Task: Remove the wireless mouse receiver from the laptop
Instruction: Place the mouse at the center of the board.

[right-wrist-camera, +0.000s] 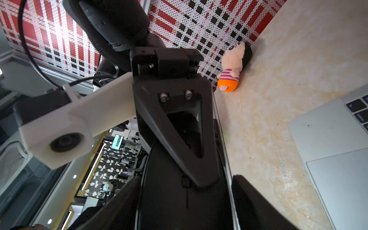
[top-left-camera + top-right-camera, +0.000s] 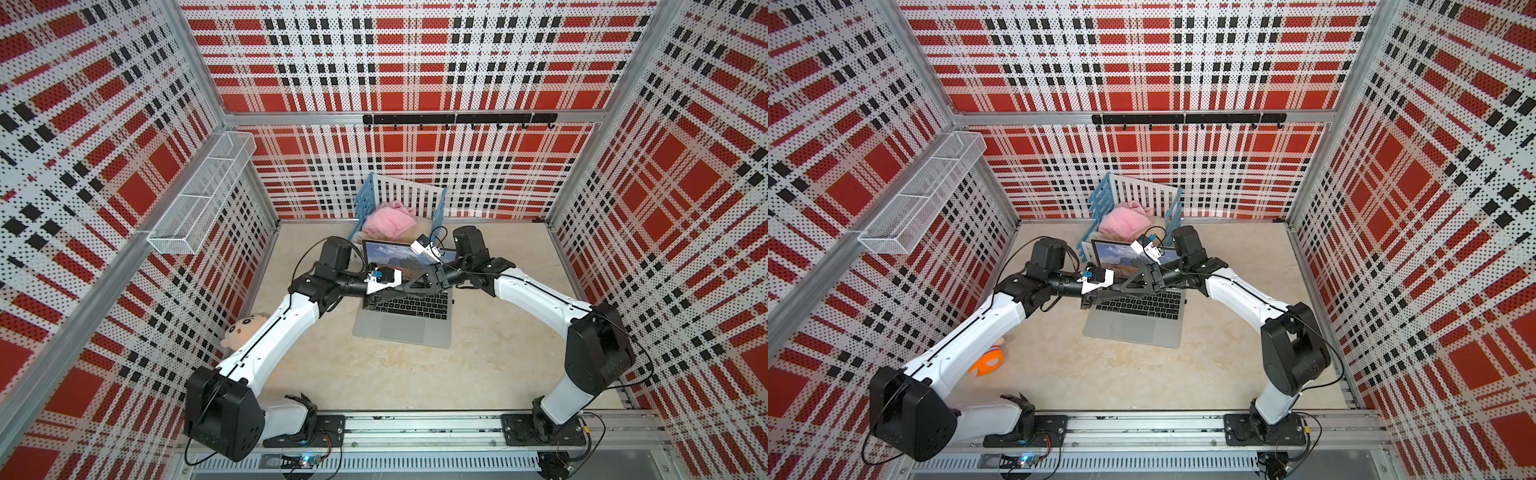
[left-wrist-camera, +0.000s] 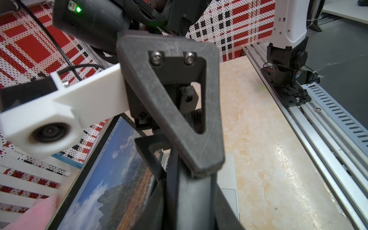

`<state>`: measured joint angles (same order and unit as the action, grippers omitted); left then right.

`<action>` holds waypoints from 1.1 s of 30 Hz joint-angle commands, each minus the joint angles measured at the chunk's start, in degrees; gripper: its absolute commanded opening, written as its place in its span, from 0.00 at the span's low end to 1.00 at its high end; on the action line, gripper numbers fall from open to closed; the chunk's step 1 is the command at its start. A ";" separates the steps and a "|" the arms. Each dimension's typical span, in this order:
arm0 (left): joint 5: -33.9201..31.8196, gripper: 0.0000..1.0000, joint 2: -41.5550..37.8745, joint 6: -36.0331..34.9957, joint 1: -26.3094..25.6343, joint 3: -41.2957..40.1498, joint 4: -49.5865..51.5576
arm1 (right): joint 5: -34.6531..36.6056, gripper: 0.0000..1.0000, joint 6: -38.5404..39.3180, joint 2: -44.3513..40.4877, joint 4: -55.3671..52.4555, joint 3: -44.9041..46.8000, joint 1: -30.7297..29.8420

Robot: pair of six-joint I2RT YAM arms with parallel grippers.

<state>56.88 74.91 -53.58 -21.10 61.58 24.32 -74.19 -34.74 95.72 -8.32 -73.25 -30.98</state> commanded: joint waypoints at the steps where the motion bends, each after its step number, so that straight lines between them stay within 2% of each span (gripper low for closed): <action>1: 2.97 0.00 0.65 2.43 0.06 2.70 0.51 | 3.17 0.94 1.67 0.07 -0.03 -1.19 0.97; 2: 3.59 0.00 0.92 3.03 0.30 2.99 0.53 | 3.94 0.99 1.31 -0.40 -0.02 -1.13 1.86; 5: 5.94 0.00 1.87 5.96 1.57 3.83 0.33 | 7.58 1.00 1.14 -3.09 -1.13 -1.25 5.00; 7: 7.69 0.00 3.28 9.34 2.16 4.93 0.03 | 12.79 1.00 4.47 -4.88 -6.03 -2.83 6.36; 10: 8.76 0.00 6.35 21.55 2.56 7.86 -2.46 | 19.74 1.00 9.70 -7.34 -13.54 -5.25 6.94; 13: 8.88 0.00 9.69 34.97 2.56 10.62 -4.39 | 24.72 1.00 12.68 -10.98 -15.70 -3.54 7.20; 17: 8.50 0.00 11.05 46.79 1.76 9.41 -8.40 | 27.32 1.00 16.11 -16.43 -13.52 1.46 7.95; 20: 9.69 0.00 10.78 55.44 0.82 6.10 -15.65 | 27.09 1.00 16.75 -20.56 -10.25 4.91 8.04; 27: 11.15 0.00 11.00 61.53 -0.90 5.60 -19.93 | 20.07 1.00 14.79 -20.13 -6.08 7.06 7.91; 33: 11.82 0.00 12.43 63.36 -1.11 6.01 -20.68 | 18.29 0.97 12.48 -19.82 -1.66 8.08 6.58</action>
<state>66.92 86.35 7.31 -21.96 67.16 6.39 -53.63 -21.15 75.59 -13.98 -65.36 -23.75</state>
